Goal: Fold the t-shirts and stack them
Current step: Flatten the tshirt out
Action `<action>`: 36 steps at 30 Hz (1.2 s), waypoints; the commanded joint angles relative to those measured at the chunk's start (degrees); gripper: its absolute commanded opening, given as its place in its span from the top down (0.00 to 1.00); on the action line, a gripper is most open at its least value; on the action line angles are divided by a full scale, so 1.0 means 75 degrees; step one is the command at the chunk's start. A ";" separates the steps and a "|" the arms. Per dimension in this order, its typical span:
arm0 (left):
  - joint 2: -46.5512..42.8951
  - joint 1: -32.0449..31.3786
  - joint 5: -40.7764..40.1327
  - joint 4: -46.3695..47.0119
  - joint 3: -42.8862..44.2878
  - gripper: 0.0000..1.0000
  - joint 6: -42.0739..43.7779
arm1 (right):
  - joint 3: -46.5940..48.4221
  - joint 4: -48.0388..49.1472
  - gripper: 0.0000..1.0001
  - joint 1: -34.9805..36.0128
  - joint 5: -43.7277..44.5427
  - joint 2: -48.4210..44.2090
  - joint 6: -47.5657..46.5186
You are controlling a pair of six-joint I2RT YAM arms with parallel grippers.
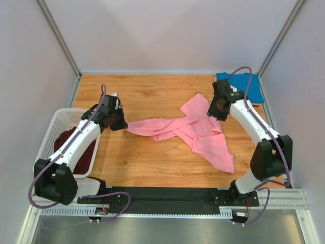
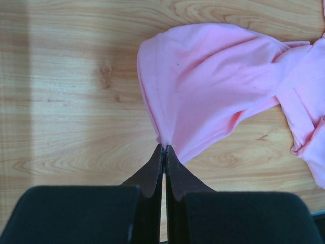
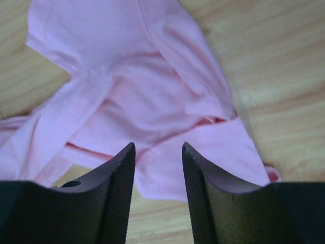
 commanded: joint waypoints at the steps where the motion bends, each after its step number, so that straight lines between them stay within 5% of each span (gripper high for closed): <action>1: -0.0336 -0.0021 0.0226 0.0258 -0.0351 1.00 0.0143 | 0.1037 0.0984 0.56 -0.0099 -0.0446 0.1209 -0.1003; 12: -0.0559 -0.0021 0.1481 0.1113 -0.0973 1.00 -0.0115 | 0.2712 0.3985 0.53 -0.0356 -0.0879 0.4083 -0.2730; 20: -0.0652 -0.0021 0.1739 0.1220 -0.1290 1.00 -0.0221 | 0.6541 0.2745 0.50 -0.0767 -0.2112 0.6824 -0.2729; 36: -0.0594 -0.0021 0.1891 0.1219 -0.0927 1.00 -0.0267 | 0.6921 0.2335 0.50 -0.0990 -0.2827 0.7647 -0.2988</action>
